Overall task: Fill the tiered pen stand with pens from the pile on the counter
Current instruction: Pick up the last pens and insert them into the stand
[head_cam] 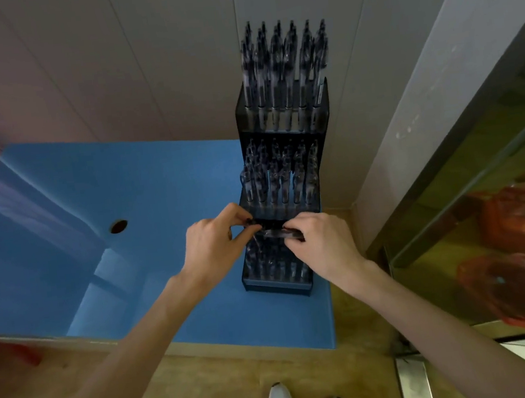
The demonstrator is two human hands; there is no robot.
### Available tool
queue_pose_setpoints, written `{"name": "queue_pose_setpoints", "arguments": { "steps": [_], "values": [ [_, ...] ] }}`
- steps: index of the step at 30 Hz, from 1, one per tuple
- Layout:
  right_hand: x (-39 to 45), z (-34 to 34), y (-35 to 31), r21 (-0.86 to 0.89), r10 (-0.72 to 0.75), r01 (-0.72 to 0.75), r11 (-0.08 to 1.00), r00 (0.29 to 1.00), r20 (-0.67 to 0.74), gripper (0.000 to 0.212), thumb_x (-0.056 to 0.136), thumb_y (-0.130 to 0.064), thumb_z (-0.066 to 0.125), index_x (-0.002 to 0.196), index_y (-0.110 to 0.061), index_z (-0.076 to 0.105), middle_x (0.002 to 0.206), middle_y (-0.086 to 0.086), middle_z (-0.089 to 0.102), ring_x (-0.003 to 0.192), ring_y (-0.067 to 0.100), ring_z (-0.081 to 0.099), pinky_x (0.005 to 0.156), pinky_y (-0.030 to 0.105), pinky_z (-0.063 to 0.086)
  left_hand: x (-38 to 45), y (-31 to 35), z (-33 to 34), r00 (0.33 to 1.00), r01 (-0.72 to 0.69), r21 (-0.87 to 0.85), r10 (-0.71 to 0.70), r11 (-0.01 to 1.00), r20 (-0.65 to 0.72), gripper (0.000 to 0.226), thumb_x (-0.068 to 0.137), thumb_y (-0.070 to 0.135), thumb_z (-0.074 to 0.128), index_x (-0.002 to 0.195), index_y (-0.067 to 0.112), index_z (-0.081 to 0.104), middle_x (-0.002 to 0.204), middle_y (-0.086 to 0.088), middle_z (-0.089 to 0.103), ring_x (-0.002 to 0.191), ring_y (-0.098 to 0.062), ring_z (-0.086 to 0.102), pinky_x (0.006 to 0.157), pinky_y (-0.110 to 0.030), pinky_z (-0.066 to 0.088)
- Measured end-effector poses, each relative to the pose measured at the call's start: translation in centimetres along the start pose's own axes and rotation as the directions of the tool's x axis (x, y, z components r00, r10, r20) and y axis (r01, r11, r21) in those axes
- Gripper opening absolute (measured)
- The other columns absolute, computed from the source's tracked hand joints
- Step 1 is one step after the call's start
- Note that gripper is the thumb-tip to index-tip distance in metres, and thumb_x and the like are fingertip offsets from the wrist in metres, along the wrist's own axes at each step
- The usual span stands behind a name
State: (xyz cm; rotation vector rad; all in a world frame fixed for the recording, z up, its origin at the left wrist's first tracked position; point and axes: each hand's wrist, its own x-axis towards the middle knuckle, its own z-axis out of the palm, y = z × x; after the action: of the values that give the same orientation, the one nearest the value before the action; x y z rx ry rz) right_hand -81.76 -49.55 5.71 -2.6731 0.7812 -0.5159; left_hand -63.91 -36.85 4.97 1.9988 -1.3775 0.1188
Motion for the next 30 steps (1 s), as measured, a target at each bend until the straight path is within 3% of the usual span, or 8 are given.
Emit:
{"name": "queue_pose_setpoints", "arguments": {
  "steps": [5,9,13,16,20,23,27,30],
  "values": [
    [0.7,-0.2,-0.7,-0.085,0.003,0.0,0.996,0.999,0.041,0.018,0.095,-0.031,0.06,0.095,-0.025,0.076,0.086,-0.005,0.069,0.077,0.02,0.064,0.058,0.028,0.034,-0.2,-0.4,0.5,0.997,0.024,0.014,-0.025,1.0,0.072,0.02,0.087,0.033,0.079,0.091,0.023,0.062,0.082,0.025,0.072,0.041,-0.001,0.046,0.047,-0.025,0.039],
    [0.6,-0.1,-0.3,-0.027,0.0,0.001,1.0,0.999,0.052,0.018,0.095,-0.029,0.061,0.102,-0.025,0.077,0.092,-0.006,0.071,0.082,0.019,0.066,0.063,0.03,0.048,-0.4,-0.6,0.6,0.997,0.053,-0.038,-0.05,0.998,0.062,0.019,0.085,0.032,0.081,0.088,0.021,0.065,0.076,0.023,0.071,0.046,-0.004,0.052,0.046,-0.027,0.045],
    [0.2,-0.3,0.2,0.032,0.004,-0.007,0.999,0.997,0.074,0.021,0.093,-0.028,0.063,0.107,-0.026,0.078,0.099,-0.009,0.073,0.088,0.016,0.068,0.072,0.037,0.057,-0.4,0.0,0.8,0.989,0.073,0.016,-0.074,0.997,0.131,0.015,0.084,0.037,0.082,0.088,0.026,0.072,0.042,0.018,0.046,0.039,-0.006,0.045,0.047,-0.031,0.047],
    [0.1,-0.4,0.3,0.035,0.0,-0.001,0.999,0.999,0.05,0.022,0.094,-0.027,0.063,0.11,-0.027,0.077,0.101,-0.01,0.074,0.089,0.016,0.068,0.073,0.037,0.058,-0.3,0.3,1.3,0.981,0.074,-0.012,-0.071,0.997,0.183,0.01,0.086,0.037,0.079,0.088,0.028,0.075,0.059,0.029,0.06,0.045,-0.006,0.049,0.048,-0.025,0.041],
    [-0.1,0.1,0.1,-0.017,-0.026,0.027,1.0,0.998,0.051,0.022,0.096,-0.026,0.061,0.112,-0.026,0.075,0.101,-0.009,0.073,0.088,0.016,0.068,0.072,0.035,0.057,-0.7,0.0,1.7,0.979,0.016,0.022,-0.02,1.0,0.201,0.006,0.091,0.031,0.074,0.092,0.027,0.078,0.094,0.018,0.071,0.056,-0.005,0.051,0.051,-0.024,0.042],
    [-0.9,0.3,0.5,0.206,0.043,-0.035,0.978,0.999,-0.034,0.027,0.091,-0.024,0.072,0.117,-0.021,0.073,0.107,-0.01,0.072,0.093,0.007,0.067,0.081,0.032,0.059,-1.2,0.3,1.6,0.983,0.025,-0.008,-0.023,1.0,0.182,0.014,0.098,0.035,0.065,0.094,0.027,0.077,0.102,0.018,0.067,0.054,-0.002,0.05,0.051,-0.018,0.037],
    [-2.8,-0.6,0.6,0.589,0.183,-0.084,0.803,0.977,-0.11,0.019,0.093,-0.031,0.072,0.105,-0.017,0.071,0.09,-0.011,0.066,0.08,0.01,0.063,0.069,0.023,0.051,-1.4,1.0,-0.2,0.983,0.166,-0.205,-0.147,0.965,0.107,0.022,0.102,0.024,0.048,0.1,0.026,0.07,0.099,0.018,0.061,0.059,-0.013,0.054,0.057,-0.024,0.04],
    [-3.5,-1.9,0.9,0.82,0.279,-0.235,0.522,0.956,0.097,0.067,0.09,-0.065,0.059,0.103,0.0,0.058,0.069,0.005,0.046,0.055,0.01,0.039,0.053,0.017,0.037,-1.1,1.0,-2.2,0.967,0.247,-0.402,-0.201,0.882,0.154,0.032,0.089,0.011,0.035,0.101,0.023,0.062,0.088,0.009,0.06,0.065,-0.021,0.05,0.06,-0.034,0.041]
  ]
}}
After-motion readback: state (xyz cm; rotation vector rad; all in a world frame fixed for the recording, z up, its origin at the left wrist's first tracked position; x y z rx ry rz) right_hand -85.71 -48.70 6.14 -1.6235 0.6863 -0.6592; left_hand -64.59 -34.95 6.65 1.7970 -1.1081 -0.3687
